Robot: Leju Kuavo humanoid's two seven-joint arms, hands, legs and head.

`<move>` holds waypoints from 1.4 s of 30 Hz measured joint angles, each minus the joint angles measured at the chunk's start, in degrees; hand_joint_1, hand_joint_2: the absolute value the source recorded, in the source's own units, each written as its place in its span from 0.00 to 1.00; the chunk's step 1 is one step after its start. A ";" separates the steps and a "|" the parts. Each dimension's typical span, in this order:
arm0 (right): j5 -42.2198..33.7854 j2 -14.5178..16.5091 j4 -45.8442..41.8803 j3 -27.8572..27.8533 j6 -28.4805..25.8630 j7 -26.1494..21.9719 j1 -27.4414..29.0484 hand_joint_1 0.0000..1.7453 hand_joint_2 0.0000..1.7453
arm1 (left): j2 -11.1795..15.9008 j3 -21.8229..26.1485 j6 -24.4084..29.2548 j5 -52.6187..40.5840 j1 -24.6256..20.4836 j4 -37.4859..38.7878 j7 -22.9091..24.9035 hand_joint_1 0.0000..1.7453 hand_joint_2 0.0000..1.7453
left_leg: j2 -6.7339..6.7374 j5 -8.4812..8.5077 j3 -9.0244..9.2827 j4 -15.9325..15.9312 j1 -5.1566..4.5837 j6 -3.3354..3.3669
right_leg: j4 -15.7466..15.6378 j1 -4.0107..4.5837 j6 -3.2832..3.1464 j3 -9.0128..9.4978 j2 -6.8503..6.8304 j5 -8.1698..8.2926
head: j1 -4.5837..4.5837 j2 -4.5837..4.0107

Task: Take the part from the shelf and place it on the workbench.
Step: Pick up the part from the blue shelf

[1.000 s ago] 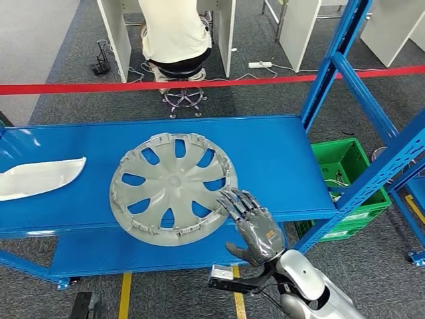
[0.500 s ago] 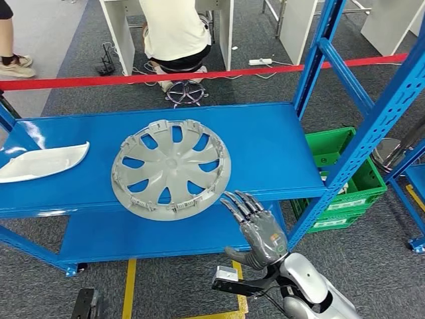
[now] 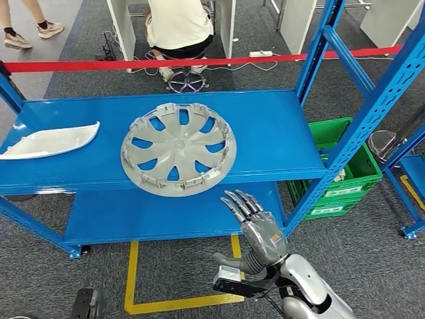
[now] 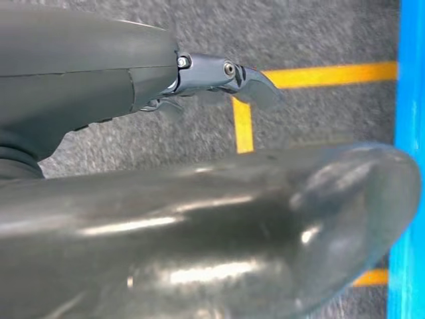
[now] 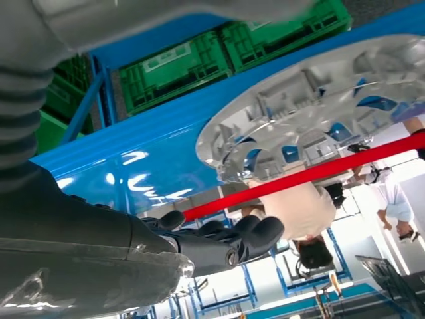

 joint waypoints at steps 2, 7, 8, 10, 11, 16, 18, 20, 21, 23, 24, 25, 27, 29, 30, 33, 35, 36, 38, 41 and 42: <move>-0.03 0.01 -0.01 -0.02 -0.01 -0.02 0.12 0.00 0.00 | 0.00 -0.06 0.02 0.00 0.19 -0.02 0.00 0.00 0.00 | 0.01 0.31 -0.16 0.00 -0.19 0.49 | -0.50 -0.10 0.21 0.11 -0.02 0.78 | -0.02 0.00; 0.68 0.03 -0.01 -0.04 0.39 0.21 0.27 0.00 0.00 | 0.07 -0.45 0.31 0.67 0.26 -0.04 0.14 0.00 0.00 | 0.07 0.90 -0.89 0.25 -0.47 1.20 | -1.63 -0.49 3.01 0.09 0.01 2.48 | -0.04 0.00; 1.12 0.05 -0.01 -0.03 0.69 0.37 0.30 0.00 0.00 | 0.13 -0.65 0.44 1.04 0.29 -0.05 0.27 0.00 0.00 | 0.07 0.98 -1.06 0.35 -0.57 1.35 | -1.72 -0.62 3.33 0.01 0.01 2.65 | -0.04 0.00; 1.96 0.09 -0.01 -0.04 1.20 0.77 0.29 0.00 0.00 | 0.28 -1.08 0.65 1.73 0.39 -0.13 0.52 0.00 0.00 | 0.07 1.15 -1.37 0.47 -0.76 1.63 | -1.78 -0.84 3.79 -0.19 0.00 2.92 | -0.06 0.00; 2.10 0.12 -0.01 -0.04 1.30 0.87 0.27 0.00 0.00 | 0.38 -1.26 0.76 2.01 0.46 -0.22 0.59 0.00 0.00 | 0.07 1.25 -1.49 0.50 -0.85 1.78 | -1.82 -0.95 3.97 -0.25 -0.01 3.05 | -0.07 0.00; 2.15 0.39 -0.01 -0.20 1.59 1.02 0.09 0.00 0.00 | 0.64 -2.03 1.06 2.77 0.67 -0.85 0.75 0.00 0.00 | -0.20 2.74 -1.70 -0.52 -0.38 2.83 | 3.19 -1.10 4.61 -2.80 -0.06 -0.69 | 0.03 0.00; 2.23 0.45 -0.01 -0.25 1.93 1.13 0.03 0.00 0.00 | 0.71 -2.34 1.11 3.01 0.75 -0.96 0.85 0.00 0.00 | -0.52 3.08 -2.18 -0.51 -0.35 2.86 | 10.89 -1.12 4.72 -5.62 -0.03 -5.01 | 0.07 0.00; 2.51 0.48 0.01 -0.26 2.46 1.48 -0.05 0.00 0.00 | 0.78 -2.62 1.19 3.31 0.92 -0.98 0.98 0.00 0.00 | -1.18 3.38 -2.63 -0.44 -0.27 2.53 | 14.92 -1.19 4.85 -6.48 -0.02 -6.55 | 0.04 0.00; 2.64 0.48 0.01 -0.26 2.73 1.69 -0.17 0.00 0.00 | 0.81 -2.77 1.24 3.46 1.01 -0.98 1.06 0.00 0.00 | -1.67 3.52 -2.78 -0.40 -0.18 2.29 | 13.80 -1.23 4.89 -5.30 0.05 -5.91 | 0.04 0.00; 2.77 0.46 0.02 -0.26 3.01 1.93 -0.53 0.00 0.00 | 0.87 -3.12 1.34 3.78 1.12 -1.01 1.15 0.00 0.00 | -2.69 3.70 -2.96 -0.25 0.09 1.63 | 6.38 -1.56 5.04 -0.35 1.58 -3.60 | 0.05 0.00; 2.77 0.45 0.01 -0.25 3.05 1.98 -0.69 0.00 0.00 | 0.92 -3.27 1.38 3.90 1.11 -1.08 1.18 0.00 0.00 | -3.23 3.73 -3.16 -0.03 0.14 1.21 | 2.89 -1.74 4.94 1.88 2.76 -3.00 | 0.04 0.00; 2.76 0.44 0.00 -0.23 3.06 2.00 -0.80 0.00 0.00 | 0.96 -3.44 1.40 4.03 1.08 -1.17 1.18 0.00 0.00 | -3.73 3.84 -3.42 0.12 0.17 0.75 | 0.69 -1.86 4.75 3.26 3.69 -2.86 | 0.00 0.00; 2.75 0.43 -0.02 -0.15 3.09 2.02 -0.88 0.00 0.00 | 1.04 -3.69 1.44 4.20 1.09 -1.33 1.16 0.00 0.00 | -4.74 4.26 -4.06 0.21 0.31 -0.14 | -0.14 -1.67 3.87 3.74 3.77 -2.98 | -0.10 0.01; 2.75 0.42 -0.03 -0.08 3.14 2.05 -1.04 0.00 0.00 | 1.16 -3.82 1.48 4.23 1.22 -1.34 1.16 0.00 0.00 | -4.60 4.15 -4.62 0.56 0.54 -0.85 | 0.04 -1.55 2.87 3.46 2.51 -2.75 | -0.18 0.02; 2.76 0.41 -0.08 -0.07 3.16 2.07 -1.16 0.00 0.00 | 1.22 -3.87 1.49 4.25 1.28 -1.34 1.16 0.00 0.00 | -3.67 3.24 -5.31 1.82 0.53 -1.12 | 0.02 -1.54 2.38 3.37 1.85 -2.65 | -0.31 0.01; 2.73 0.41 -0.22 -0.03 3.17 2.10 -1.28 0.00 0.00 | 1.25 -4.25 1.52 4.41 1.24 -1.34 1.16 0.00 0.00 | -0.36 -2.38 -10.18 11.99 0.40 -1.59 | -0.04 -1.29 1.59 2.98 -0.32 -2.46 | -0.70 0.01; 2.66 0.41 -0.23 0.02 3.15 2.17 -1.27 0.00 0.00 | 1.25 -4.56 1.62 4.68 1.31 -1.34 1.16 0.00 0.00 | 0.05 -3.93 -12.34 16.96 0.40 -1.60 | -0.03 -1.06 1.46 2.73 -1.93 -2.39 | -0.71 0.01; 2.62 0.41 -0.23 0.06 3.14 2.22 -1.28 0.00 0.00 | 1.27 -4.66 1.70 4.79 1.39 -1.34 1.17 0.00 0.00 | 0.15 -3.09 -11.77 16.29 0.38 -1.50 | -0.03 -0.98 1.45 2.69 -2.67 -2.37 | -0.72 0.01; 2.56 0.41 -0.27 0.14 3.12 2.30 -1.36 0.00 0.00 | 1.36 -4.82 1.87 4.90 1.50 -1.46 1.18 0.00 0.00 | 1.45 0.38 -7.68 9.56 0.24 -1.07 | -0.03 -0.83 1.51 2.79 -4.06 -2.34 | -0.73 0.01; 2.45 0.41 -0.50 0.22 3.05 2.39 -1.52 0.00 0.00 | 1.42 -5.26 1.98 5.01 1.32 -1.89 1.19 0.00 0.00 | 4.37 2.66 -3.34 1.18 -0.39 -0.24 | 0.13 -0.27 2.15 2.84 -5.85 -2.38 | -0.72 0.01; 2.43 0.41 -0.55 0.26 3.04 2.42 -1.57 0.00 0.00 | 1.42 -5.38 1.99 5.04 1.37 -1.96 1.19 0.00 0.00 | 4.22 2.62 -3.35 0.64 -0.56 0.02 | 0.08 -0.14 2.43 2.90 -6.47 -2.36 | -0.70 0.01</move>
